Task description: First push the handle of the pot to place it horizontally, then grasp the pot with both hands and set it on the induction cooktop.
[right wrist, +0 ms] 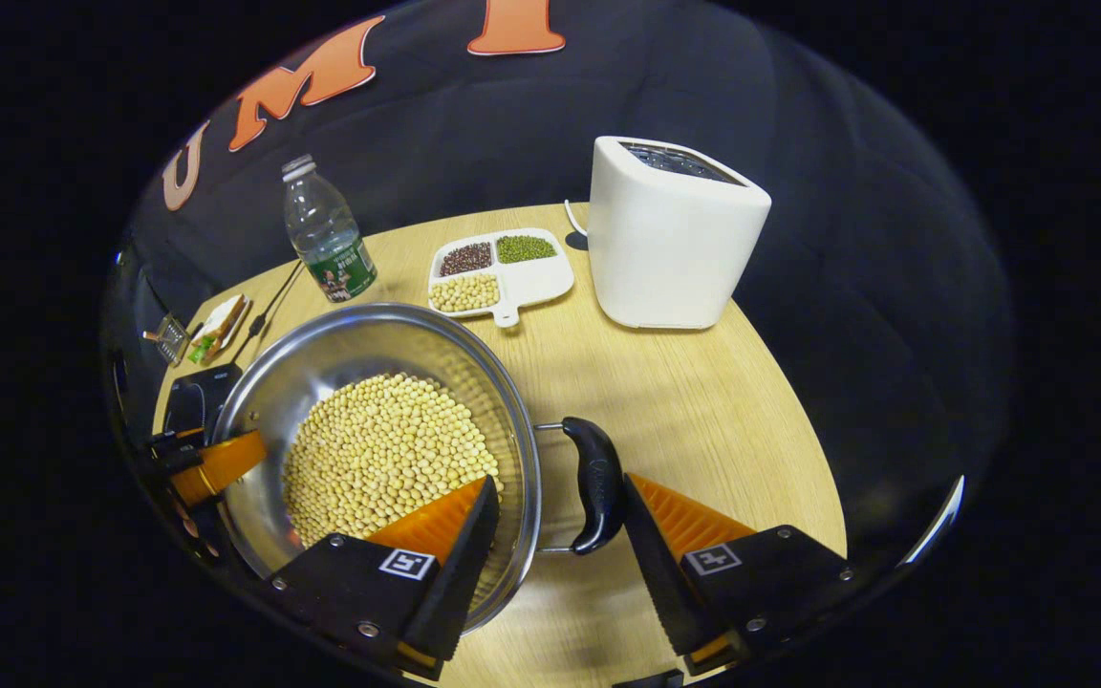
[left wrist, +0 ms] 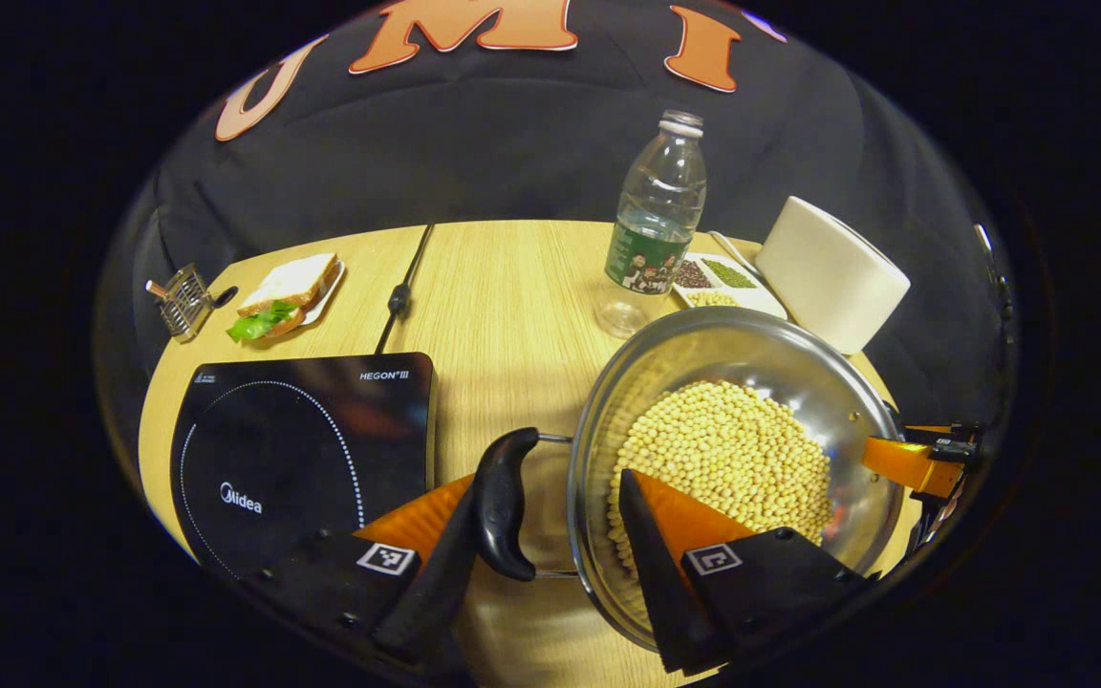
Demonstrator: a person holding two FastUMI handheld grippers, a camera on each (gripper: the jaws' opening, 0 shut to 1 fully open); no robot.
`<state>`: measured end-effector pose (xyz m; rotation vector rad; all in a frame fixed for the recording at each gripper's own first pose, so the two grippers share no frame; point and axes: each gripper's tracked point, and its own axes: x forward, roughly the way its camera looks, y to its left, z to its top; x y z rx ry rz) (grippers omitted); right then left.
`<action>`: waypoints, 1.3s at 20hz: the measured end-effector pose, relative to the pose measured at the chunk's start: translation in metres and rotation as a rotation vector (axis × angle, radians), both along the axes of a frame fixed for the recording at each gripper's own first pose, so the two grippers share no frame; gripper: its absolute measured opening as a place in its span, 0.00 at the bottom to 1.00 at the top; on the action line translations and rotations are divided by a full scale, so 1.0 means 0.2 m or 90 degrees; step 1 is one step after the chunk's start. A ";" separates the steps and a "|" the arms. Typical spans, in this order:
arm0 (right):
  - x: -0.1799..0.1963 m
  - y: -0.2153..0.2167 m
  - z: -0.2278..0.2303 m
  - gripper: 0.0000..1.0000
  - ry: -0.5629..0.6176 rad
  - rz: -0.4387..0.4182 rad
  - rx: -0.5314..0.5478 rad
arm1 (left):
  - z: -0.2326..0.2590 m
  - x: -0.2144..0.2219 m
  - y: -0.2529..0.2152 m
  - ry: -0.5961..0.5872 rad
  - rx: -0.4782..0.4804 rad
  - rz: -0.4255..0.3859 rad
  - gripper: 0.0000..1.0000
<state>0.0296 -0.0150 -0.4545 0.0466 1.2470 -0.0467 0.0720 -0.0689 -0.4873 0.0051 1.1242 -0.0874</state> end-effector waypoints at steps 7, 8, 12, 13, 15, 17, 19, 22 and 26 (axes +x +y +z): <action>0.00 -0.06 -0.08 0.73 0.003 -0.023 -0.025 | -0.12 0.03 -0.02 -0.020 0.014 -0.006 0.86; 0.01 -0.07 -0.07 0.73 -0.004 -0.020 -0.030 | -0.12 0.03 -0.03 -0.030 0.017 -0.012 0.86; 0.03 -0.06 -0.07 0.69 -0.031 -0.010 -0.030 | -0.11 0.09 -0.03 -0.072 0.015 -0.004 0.82; 0.03 -0.06 -0.07 0.66 -0.038 -0.009 -0.028 | -0.11 0.09 -0.04 -0.078 0.010 0.003 0.79; 0.03 -0.06 -0.07 0.63 -0.045 -0.011 -0.027 | -0.10 0.10 -0.04 -0.082 0.004 0.006 0.76; 0.03 -0.05 -0.06 0.60 -0.048 -0.007 -0.024 | -0.10 0.09 -0.03 -0.086 0.010 0.007 0.74; 0.03 -0.04 -0.04 0.59 -0.049 -0.008 -0.022 | -0.09 0.08 -0.03 -0.084 0.011 0.008 0.74; 0.01 -0.03 0.04 0.59 -0.058 -0.011 -0.016 | -0.02 0.07 0.00 -0.093 0.019 0.002 0.74; 0.01 0.01 0.16 0.59 -0.083 -0.016 -0.006 | 0.13 0.08 0.04 -0.116 0.026 -0.005 0.71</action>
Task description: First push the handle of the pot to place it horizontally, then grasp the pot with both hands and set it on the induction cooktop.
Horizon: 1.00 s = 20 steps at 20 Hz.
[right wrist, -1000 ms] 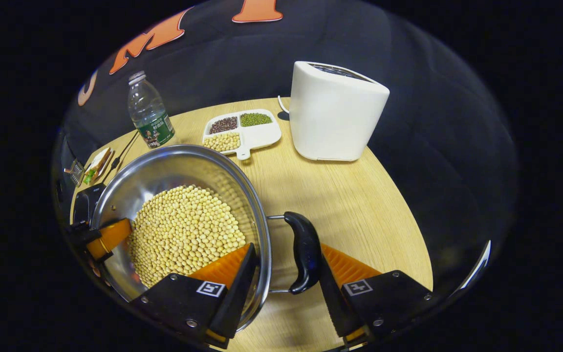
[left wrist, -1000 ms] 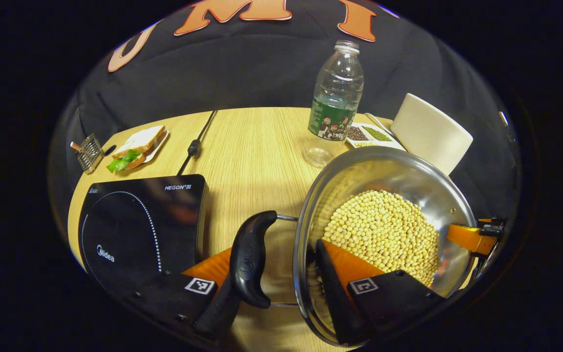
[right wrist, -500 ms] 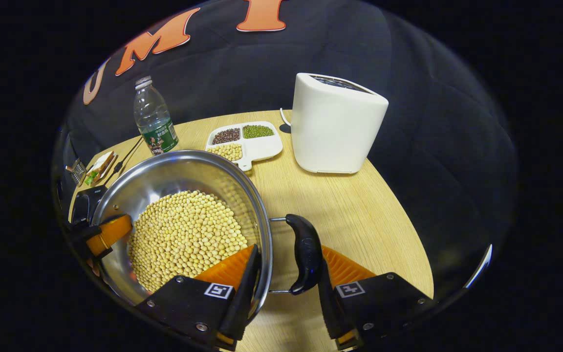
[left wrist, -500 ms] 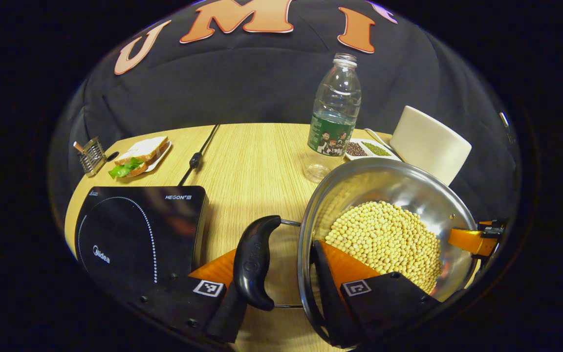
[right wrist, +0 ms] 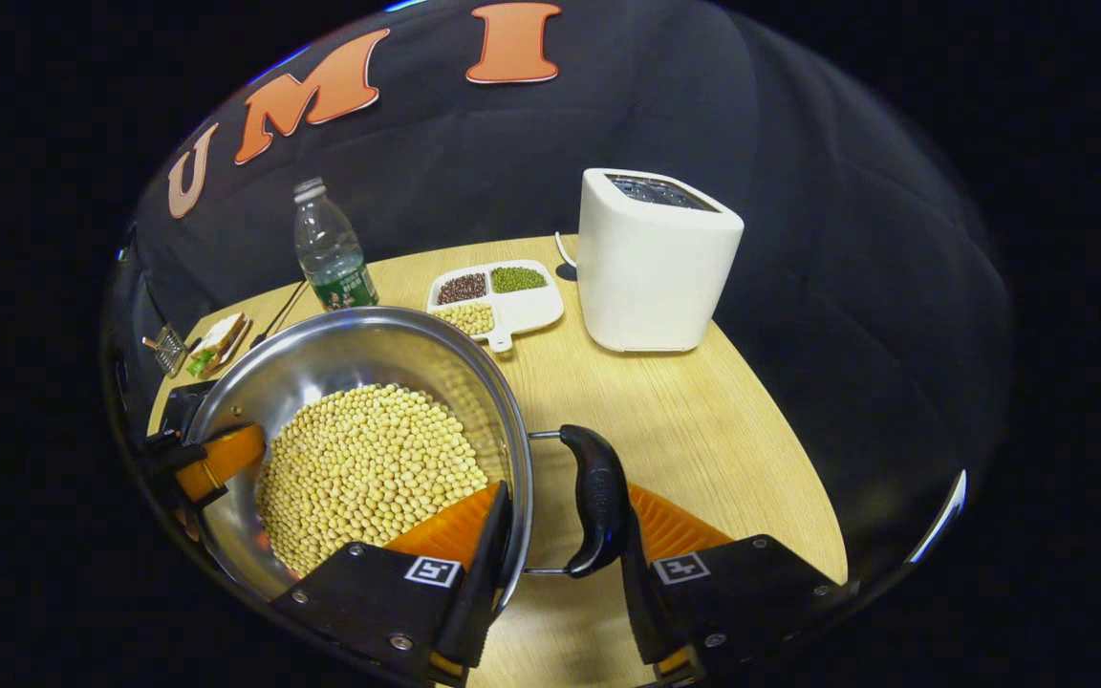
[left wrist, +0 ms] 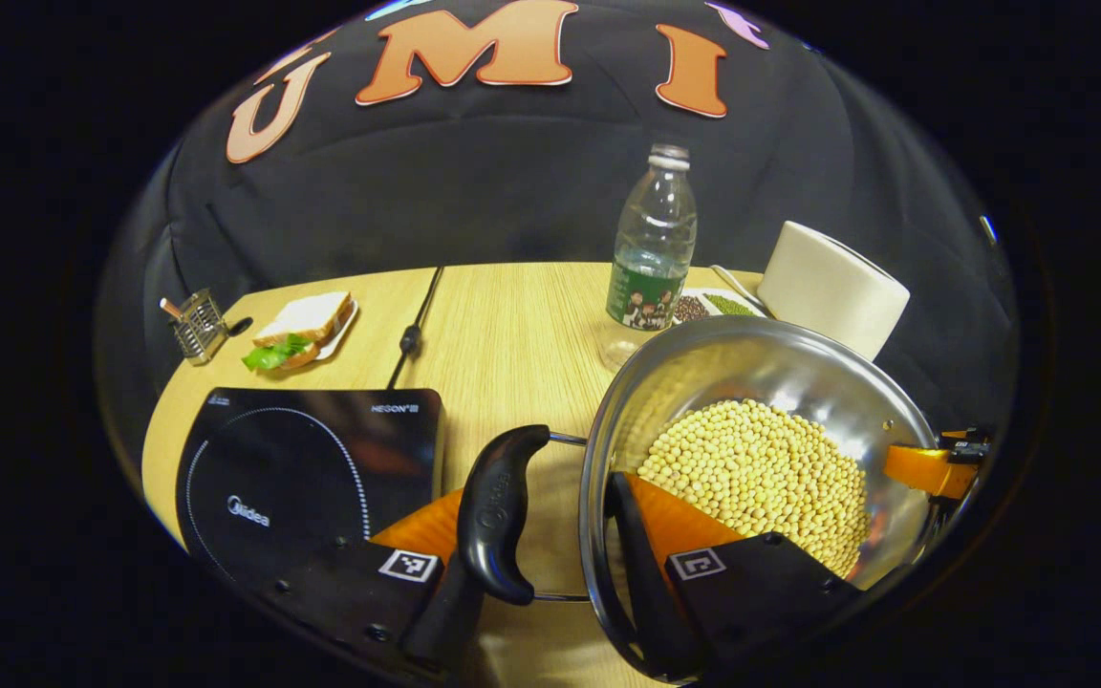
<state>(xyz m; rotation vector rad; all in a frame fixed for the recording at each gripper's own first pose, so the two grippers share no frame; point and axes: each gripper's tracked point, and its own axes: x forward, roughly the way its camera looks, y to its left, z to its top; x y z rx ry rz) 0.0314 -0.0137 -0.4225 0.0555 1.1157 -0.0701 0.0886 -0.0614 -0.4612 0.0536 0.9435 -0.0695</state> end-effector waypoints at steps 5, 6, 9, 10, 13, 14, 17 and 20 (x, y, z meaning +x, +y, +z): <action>0.03 0.11 0.16 0.59 -0.033 0.018 -0.001 | 0.15 -0.02 0.12 -0.022 -0.003 0.013 0.74; 0.04 0.15 0.19 0.58 -0.038 0.022 0.000 | 0.19 -0.02 0.15 -0.029 -0.003 0.020 0.73; 0.05 0.28 0.28 0.53 -0.054 0.043 0.010 | 0.29 -0.05 0.29 -0.043 0.005 0.040 0.73; 0.05 0.34 0.30 0.58 -0.057 0.048 0.016 | 0.32 -0.06 0.34 -0.047 0.010 0.047 0.70; 0.04 0.46 0.34 0.54 -0.065 0.069 0.036 | 0.41 -0.11 0.51 -0.055 0.023 0.074 0.76; 0.06 0.52 0.35 0.54 -0.071 0.075 0.041 | 0.43 -0.12 0.57 -0.058 0.029 0.081 0.73; 0.07 0.71 0.40 0.58 -0.082 0.104 0.048 | 0.51 -0.18 0.73 -0.064 0.036 0.108 0.70; 0.08 0.89 0.44 0.59 -0.091 0.133 0.060 | 0.57 -0.23 0.92 -0.074 0.049 0.138 0.73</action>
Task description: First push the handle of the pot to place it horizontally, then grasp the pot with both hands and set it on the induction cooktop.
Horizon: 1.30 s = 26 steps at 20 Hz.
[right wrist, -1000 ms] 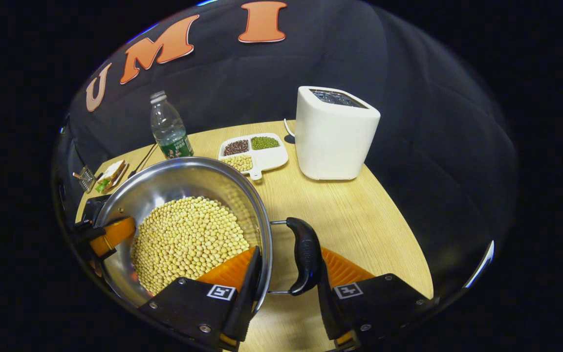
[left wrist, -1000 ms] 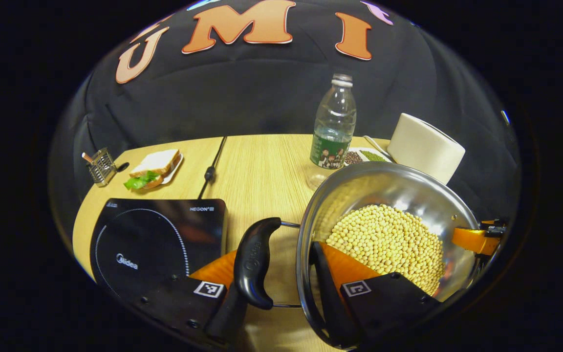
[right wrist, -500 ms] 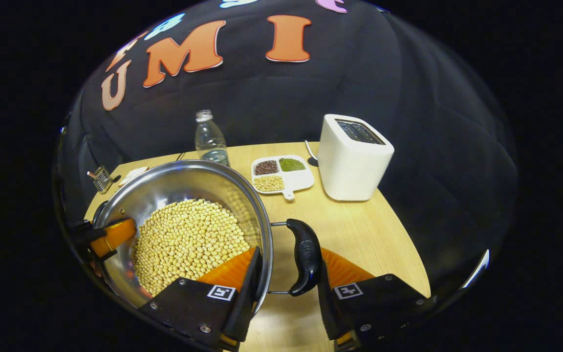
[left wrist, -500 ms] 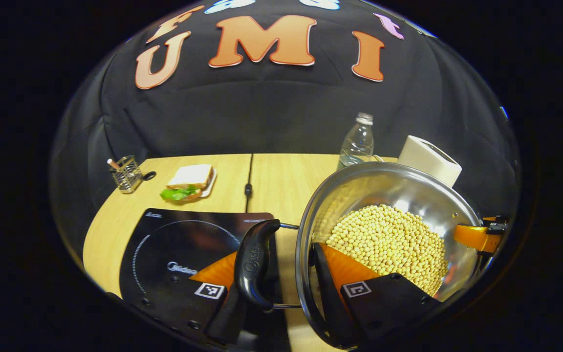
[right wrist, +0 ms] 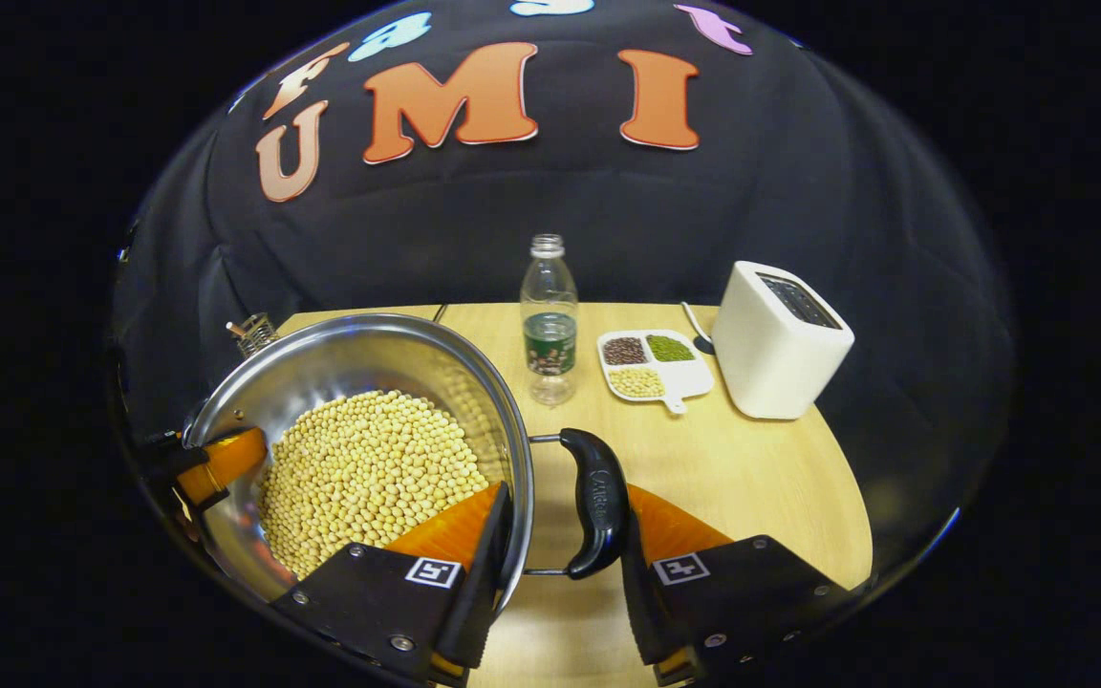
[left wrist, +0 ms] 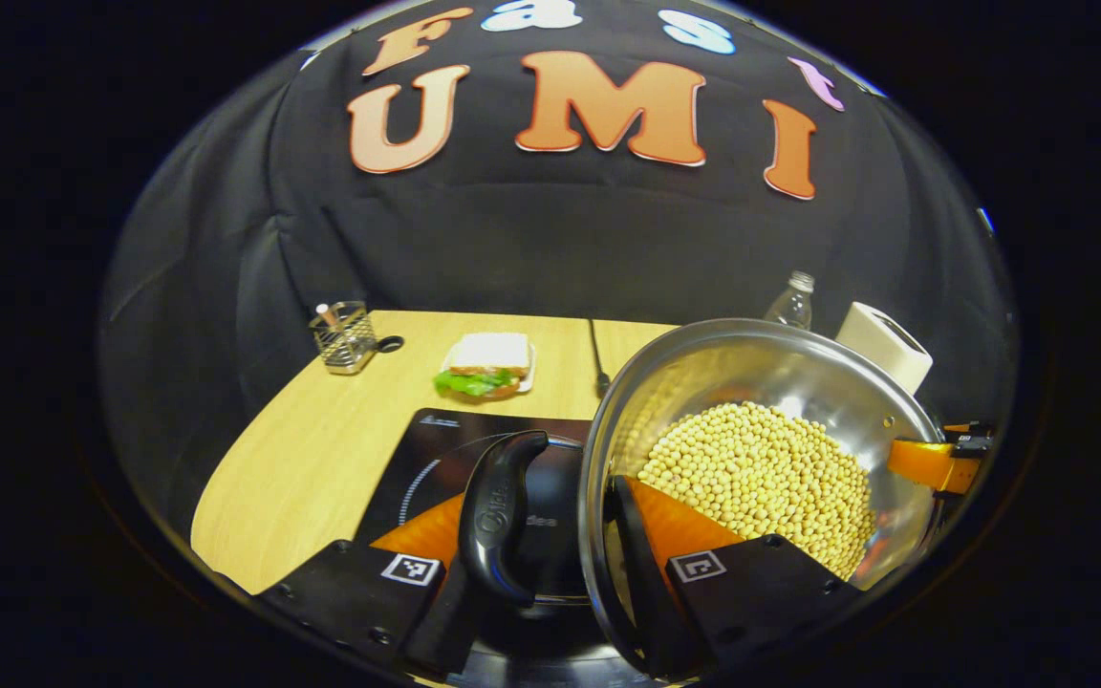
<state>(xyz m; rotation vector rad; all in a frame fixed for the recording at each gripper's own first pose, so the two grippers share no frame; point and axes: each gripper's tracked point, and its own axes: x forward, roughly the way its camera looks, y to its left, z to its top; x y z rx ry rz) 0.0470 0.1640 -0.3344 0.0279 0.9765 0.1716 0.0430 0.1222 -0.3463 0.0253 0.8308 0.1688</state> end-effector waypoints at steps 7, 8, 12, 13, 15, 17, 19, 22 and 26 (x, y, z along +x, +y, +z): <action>-0.03 0.41 0.01 0.59 0.009 0.055 0.033 | 0.09 -0.10 0.41 -0.012 0.037 0.063 0.73; -0.03 0.45 0.00 0.54 0.011 0.059 0.035 | 0.09 -0.12 0.44 -0.012 0.040 0.067 0.72; -0.04 0.59 -0.03 0.54 0.024 0.067 0.039 | 0.07 -0.12 0.57 -0.010 0.047 0.078 0.70; -0.04 0.60 -0.04 0.59 0.025 0.066 0.038 | 0.05 -0.13 0.60 -0.010 0.047 0.077 0.70; -0.03 0.63 -0.06 0.59 0.027 0.065 0.037 | 0.03 -0.10 0.63 -0.013 0.047 0.076 0.73; -0.03 0.67 -0.10 0.59 0.039 0.067 0.033 | 0.04 -0.11 0.62 -0.009 0.045 0.078 0.70; -0.02 0.70 -0.13 0.59 0.040 0.064 0.030 | 0.03 -0.11 0.63 -0.006 0.045 0.080 0.73; -0.02 0.74 -0.19 0.59 0.051 0.067 0.025 | 0.02 -0.12 0.62 0.002 0.043 0.082 0.73; -0.01 0.77 -0.23 0.55 0.058 0.066 0.016 | 0.01 -0.10 0.63 0.002 0.032 0.074 0.72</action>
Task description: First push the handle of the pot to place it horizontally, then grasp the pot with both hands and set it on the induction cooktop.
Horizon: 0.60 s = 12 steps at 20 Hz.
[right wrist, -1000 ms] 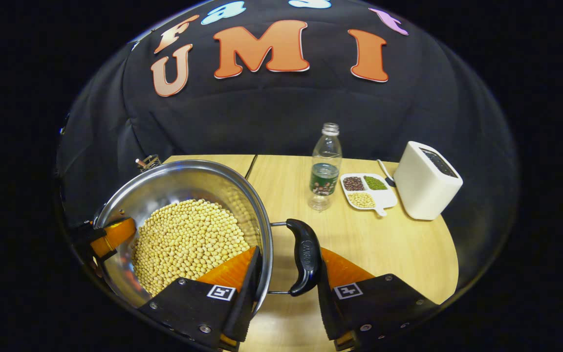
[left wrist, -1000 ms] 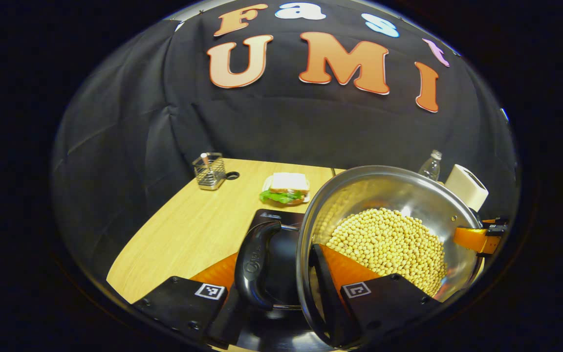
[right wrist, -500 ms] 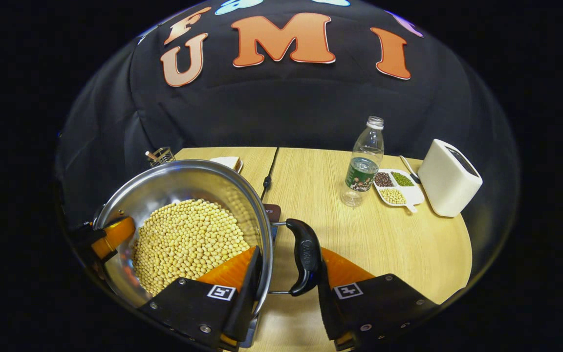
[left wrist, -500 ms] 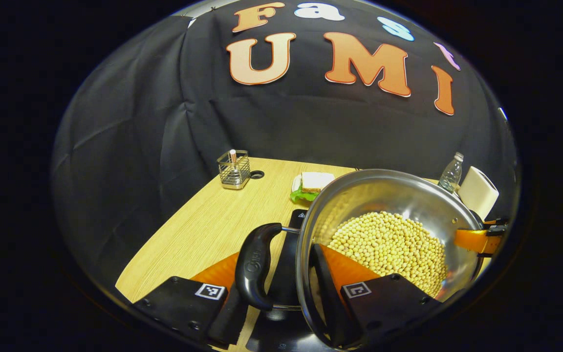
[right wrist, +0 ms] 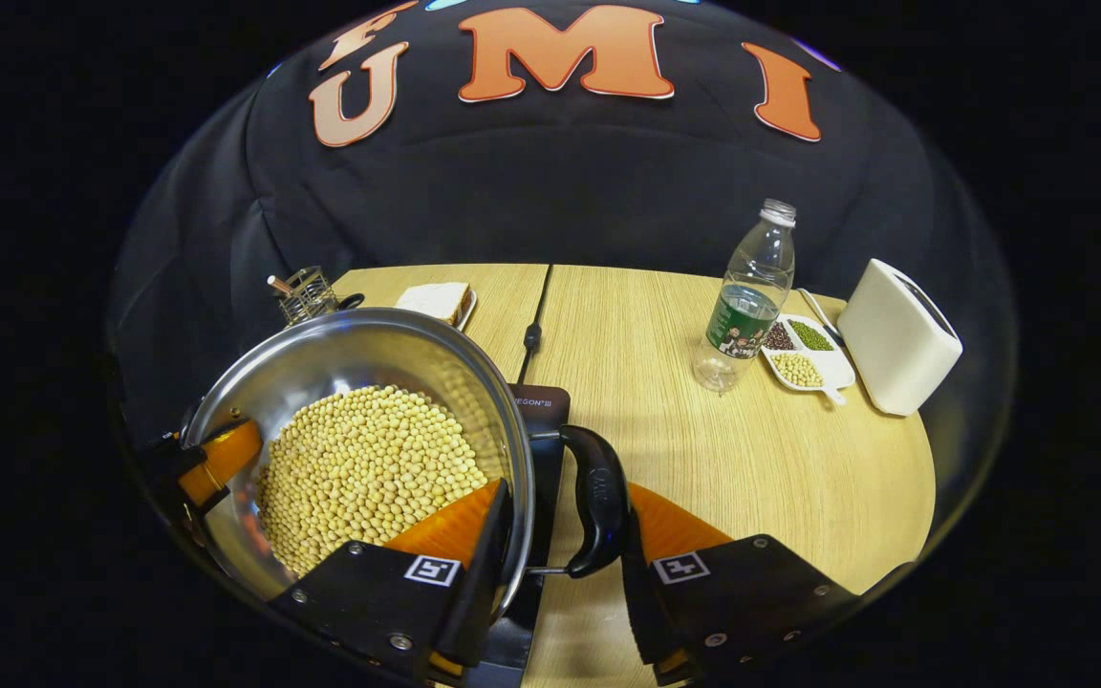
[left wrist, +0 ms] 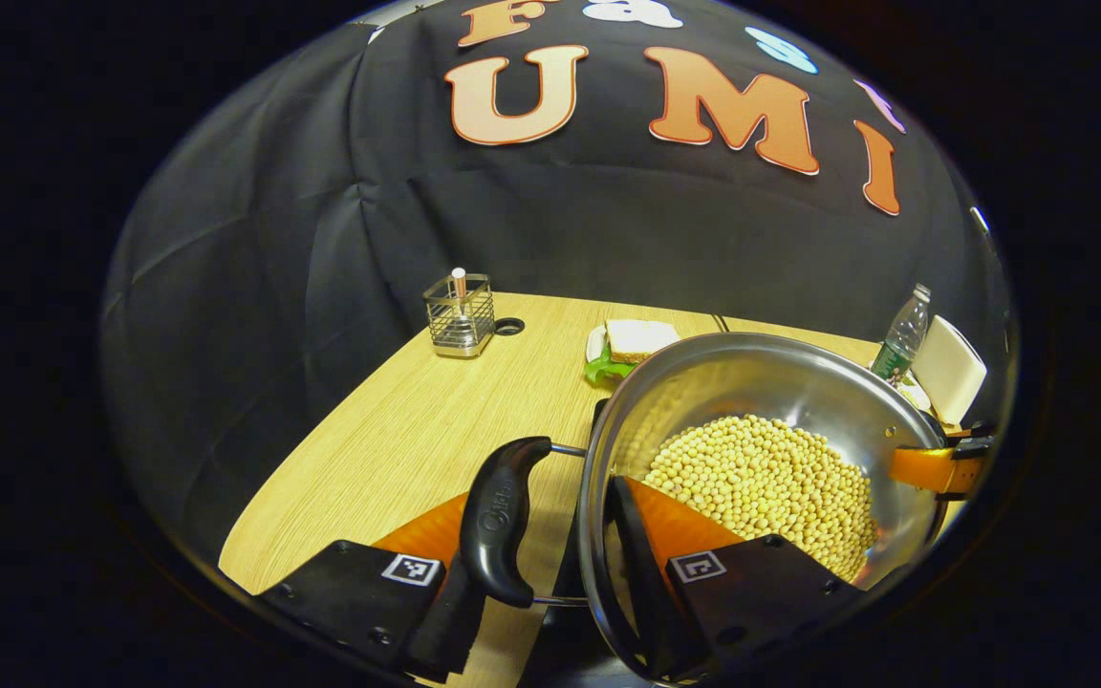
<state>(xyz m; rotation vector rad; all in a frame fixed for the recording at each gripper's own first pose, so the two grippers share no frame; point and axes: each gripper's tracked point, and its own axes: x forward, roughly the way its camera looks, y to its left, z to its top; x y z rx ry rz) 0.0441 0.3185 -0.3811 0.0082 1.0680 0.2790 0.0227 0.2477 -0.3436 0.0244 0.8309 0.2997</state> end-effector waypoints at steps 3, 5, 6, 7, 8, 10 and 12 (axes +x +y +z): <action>0.00 0.00 0.00 0.59 -0.008 -0.004 -0.017 | -0.02 -0.01 0.01 0.002 -0.020 -0.004 0.76; -0.02 0.00 -0.02 0.59 0.002 -0.004 -0.024 | -0.02 0.00 0.01 0.002 -0.024 -0.008 0.73; -0.03 -0.01 -0.03 0.55 0.008 -0.004 -0.027 | -0.03 0.01 0.01 0.006 -0.027 -0.009 0.72; -0.02 -0.01 -0.02 0.59 0.002 -0.007 -0.025 | -0.02 0.01 0.01 0.005 -0.031 -0.010 0.72; -0.02 -0.01 -0.02 0.55 0.003 -0.011 -0.025 | -0.03 0.03 0.02 -0.001 -0.034 -0.014 0.74; -0.03 -0.01 -0.03 0.59 0.008 -0.014 -0.022 | -0.03 0.04 0.03 -0.006 -0.038 -0.017 0.70; -0.04 -0.01 -0.02 0.63 0.007 -0.006 -0.011 | -0.03 0.01 0.04 0.013 -0.016 -0.035 0.75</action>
